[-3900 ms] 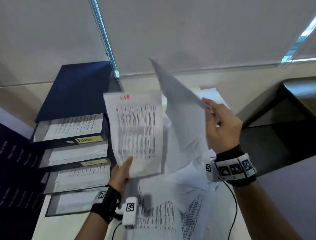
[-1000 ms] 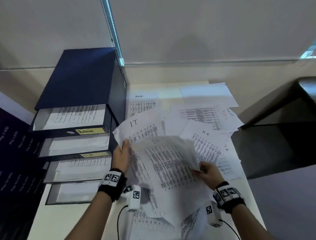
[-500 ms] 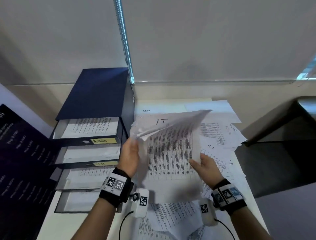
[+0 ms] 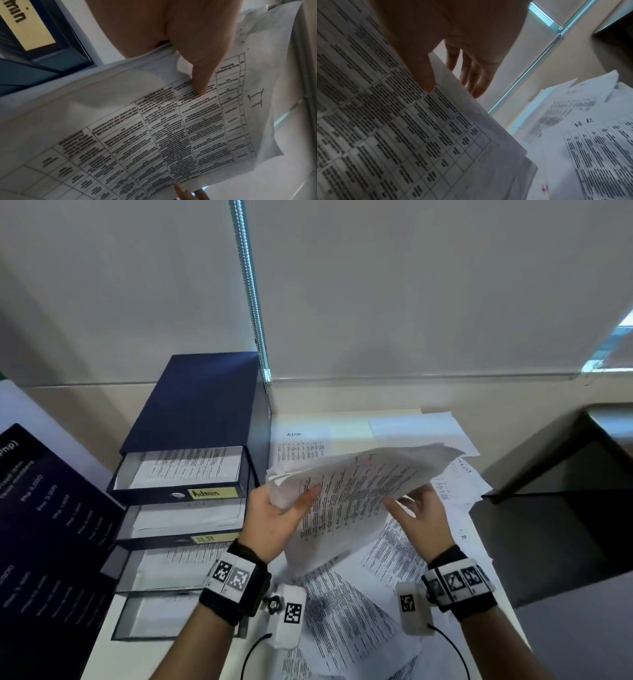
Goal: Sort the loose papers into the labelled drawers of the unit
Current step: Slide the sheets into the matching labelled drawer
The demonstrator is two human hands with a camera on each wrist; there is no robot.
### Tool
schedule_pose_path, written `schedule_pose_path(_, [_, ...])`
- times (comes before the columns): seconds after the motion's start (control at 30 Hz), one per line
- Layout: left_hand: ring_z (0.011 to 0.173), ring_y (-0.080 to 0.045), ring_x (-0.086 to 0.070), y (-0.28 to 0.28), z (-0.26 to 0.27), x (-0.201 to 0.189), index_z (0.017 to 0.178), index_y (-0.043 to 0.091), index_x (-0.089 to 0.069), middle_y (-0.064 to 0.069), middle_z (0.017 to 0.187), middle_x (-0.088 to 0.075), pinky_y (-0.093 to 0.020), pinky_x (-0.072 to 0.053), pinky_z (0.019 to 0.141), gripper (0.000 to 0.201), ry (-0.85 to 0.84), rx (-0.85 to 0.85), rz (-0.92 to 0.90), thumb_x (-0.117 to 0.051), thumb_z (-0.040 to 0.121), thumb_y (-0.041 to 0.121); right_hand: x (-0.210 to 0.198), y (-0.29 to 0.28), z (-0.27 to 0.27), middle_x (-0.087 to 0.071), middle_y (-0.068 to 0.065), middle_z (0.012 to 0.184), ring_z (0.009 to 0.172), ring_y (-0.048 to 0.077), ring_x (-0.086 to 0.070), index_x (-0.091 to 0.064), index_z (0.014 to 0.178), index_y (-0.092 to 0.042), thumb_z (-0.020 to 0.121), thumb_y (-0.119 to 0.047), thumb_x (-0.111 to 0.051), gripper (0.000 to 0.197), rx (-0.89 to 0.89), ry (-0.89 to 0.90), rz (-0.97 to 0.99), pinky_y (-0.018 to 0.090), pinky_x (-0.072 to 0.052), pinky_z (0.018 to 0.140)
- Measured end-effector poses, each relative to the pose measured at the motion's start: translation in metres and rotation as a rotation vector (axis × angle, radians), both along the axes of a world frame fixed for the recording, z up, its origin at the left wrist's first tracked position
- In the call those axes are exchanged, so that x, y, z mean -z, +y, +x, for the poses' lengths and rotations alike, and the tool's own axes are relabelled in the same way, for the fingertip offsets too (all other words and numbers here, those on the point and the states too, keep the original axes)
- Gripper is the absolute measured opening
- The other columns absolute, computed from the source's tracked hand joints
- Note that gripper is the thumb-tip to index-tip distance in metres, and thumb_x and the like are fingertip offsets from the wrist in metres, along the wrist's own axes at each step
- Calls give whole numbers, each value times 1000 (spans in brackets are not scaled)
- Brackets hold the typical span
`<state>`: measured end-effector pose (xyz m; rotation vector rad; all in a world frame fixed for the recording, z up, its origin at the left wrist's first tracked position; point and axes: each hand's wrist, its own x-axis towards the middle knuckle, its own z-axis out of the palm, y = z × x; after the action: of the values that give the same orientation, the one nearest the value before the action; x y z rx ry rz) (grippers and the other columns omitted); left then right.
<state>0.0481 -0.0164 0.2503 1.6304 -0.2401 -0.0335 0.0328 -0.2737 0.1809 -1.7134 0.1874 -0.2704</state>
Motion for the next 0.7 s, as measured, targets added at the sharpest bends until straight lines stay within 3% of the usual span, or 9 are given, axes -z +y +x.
schedule_pose_path(0.07, [105, -14, -70, 1, 6, 21, 113, 21, -72, 6, 110, -74, -40, -57, 90, 34, 49, 5, 62, -80, 82, 31, 11, 2, -2, -67, -5, 108, 101, 6, -65, -54, 108, -27, 82, -13, -77, 37, -13, 30, -80, 24, -51, 91])
schedule_pose_path(0.13, [112, -14, -66, 2, 10, 48, 121, 26, -67, 9, 119, -71, -41, -55, 95, 49, 122, -4, 116, -85, 76, 33, 30, 4, -4, -64, -9, 114, 107, 7, -62, -51, 116, -27, 82, -19, -78, 44, -45, 115, -148, 26, -49, 93])
schedule_pose_path(0.2, [110, -16, -68, 3, 12, 74, 120, 26, -67, 6, 114, -74, -42, -55, 97, 52, 204, -35, 124, -86, 73, 38, 47, 6, -4, -61, -9, 119, 110, 12, -58, -49, 123, -25, 82, -24, -77, 50, -82, 195, -249, 32, -48, 95])
schedule_pose_path(0.27, [106, -18, -70, 4, 10, 88, 112, 32, -68, 6, 103, -76, -37, -57, 93, 33, 238, -47, 156, -81, 81, 35, 58, 10, -1, -58, -5, 122, 113, 15, -55, -50, 127, -21, 84, -29, -75, 51, -99, 238, -315, 39, -47, 98])
schedule_pose_path(0.37, [96, -16, -71, 9, 10, 77, 105, 26, -70, 4, 94, -76, -48, -56, 93, 14, 217, -41, 186, -68, 92, 30, 48, 18, 9, -61, -2, 115, 107, 15, -58, -52, 116, -23, 85, -39, -71, 40, -102, 194, -325, 42, -49, 98])
schedule_pose_path(0.5, [92, -42, -66, 30, 11, 29, 107, 5, -65, -27, 104, -68, -58, -54, 90, 51, 128, -51, 130, -62, 91, 54, -2, 34, 28, -68, -3, 98, 90, 11, -67, -54, 102, -18, 92, -35, -63, 21, -124, 3, -299, 44, -56, 86])
schedule_pose_path(0.57, [88, -32, -68, 50, 11, 2, 109, 2, -66, -19, 102, -70, -47, -55, 90, 47, 87, -87, 63, -62, 95, 46, -32, 46, 37, -67, -5, 106, 94, 7, -67, -49, 118, -18, 89, -30, -67, 36, -182, -62, -234, 38, -57, 87])
schedule_pose_path(0.63, [105, -18, -70, 73, 9, -19, 118, 10, -67, -2, 112, -74, -29, -55, 89, 26, 65, -117, -16, -55, 100, 24, -60, 65, 42, -65, -6, 116, 98, 6, -68, -33, 140, -23, 87, -25, -71, 65, -294, -72, -148, 26, -57, 82])
schedule_pose_path(0.7, [104, -8, -69, 98, 1, -32, 117, 15, -66, 8, 108, -75, -19, -54, 85, 21, 51, -141, -53, -50, 102, 15, -79, 90, 42, -66, -7, 117, 97, 9, -69, -28, 146, -24, 88, -20, -70, 72, -409, -72, -132, 25, -59, 78])
